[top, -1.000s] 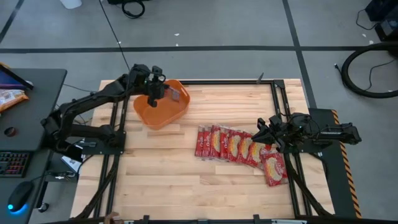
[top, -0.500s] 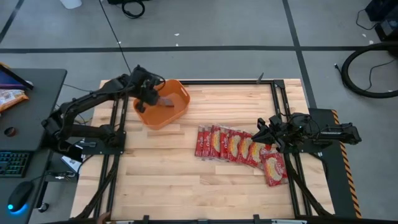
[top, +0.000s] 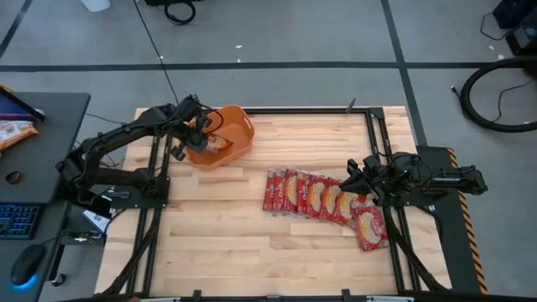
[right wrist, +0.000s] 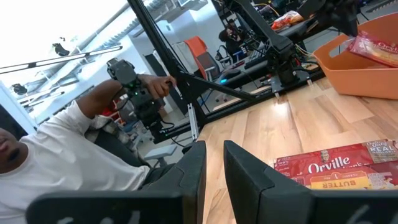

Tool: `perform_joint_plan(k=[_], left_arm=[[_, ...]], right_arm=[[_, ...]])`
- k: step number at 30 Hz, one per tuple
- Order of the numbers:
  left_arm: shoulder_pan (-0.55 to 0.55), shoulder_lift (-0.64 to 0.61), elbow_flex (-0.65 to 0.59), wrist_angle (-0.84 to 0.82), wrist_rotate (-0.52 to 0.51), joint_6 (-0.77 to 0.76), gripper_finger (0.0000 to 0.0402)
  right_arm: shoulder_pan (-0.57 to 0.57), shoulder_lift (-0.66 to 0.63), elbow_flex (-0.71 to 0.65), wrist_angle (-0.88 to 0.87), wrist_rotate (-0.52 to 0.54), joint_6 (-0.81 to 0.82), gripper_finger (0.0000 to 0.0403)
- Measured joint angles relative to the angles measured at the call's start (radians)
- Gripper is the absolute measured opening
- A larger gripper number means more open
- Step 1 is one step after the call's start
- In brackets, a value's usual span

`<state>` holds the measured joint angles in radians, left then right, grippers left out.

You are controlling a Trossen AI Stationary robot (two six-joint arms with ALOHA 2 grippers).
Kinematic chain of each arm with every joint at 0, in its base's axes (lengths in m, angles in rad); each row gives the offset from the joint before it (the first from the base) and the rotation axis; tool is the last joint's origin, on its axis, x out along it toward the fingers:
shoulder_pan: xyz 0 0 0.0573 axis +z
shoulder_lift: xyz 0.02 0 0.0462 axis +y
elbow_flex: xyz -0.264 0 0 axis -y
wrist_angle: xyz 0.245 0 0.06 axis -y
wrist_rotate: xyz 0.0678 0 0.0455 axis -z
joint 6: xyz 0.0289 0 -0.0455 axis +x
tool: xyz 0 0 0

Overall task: Sort popcorn bags into baskets
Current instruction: Put the red popcorn pack into the orange bin

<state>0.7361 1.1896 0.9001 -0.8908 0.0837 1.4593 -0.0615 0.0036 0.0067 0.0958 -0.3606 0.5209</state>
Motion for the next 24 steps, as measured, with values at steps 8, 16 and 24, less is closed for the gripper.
perform_joint_plan(k=[8, 16, 24], left_arm=[[0.0, 0.0, 0.0, -0.004, -0.146, 0.014, 0.0045], [-0.011, 0.001, 0.0, 0.064, -0.162, -0.061, 0.0119], [-0.158, 0.001, 0.0, 0.175, -0.112, -0.417, 0.0125]], right_arm=[[0.0, 0.0, 0.0, 0.0, 0.0, 0.0, 0.0061], [0.0, 0.0, 0.0, 0.0, 0.0, 0.0, 0.0061], [0.0, 0.0, 0.0, 0.0, 0.0, 0.0, 0.0061]])
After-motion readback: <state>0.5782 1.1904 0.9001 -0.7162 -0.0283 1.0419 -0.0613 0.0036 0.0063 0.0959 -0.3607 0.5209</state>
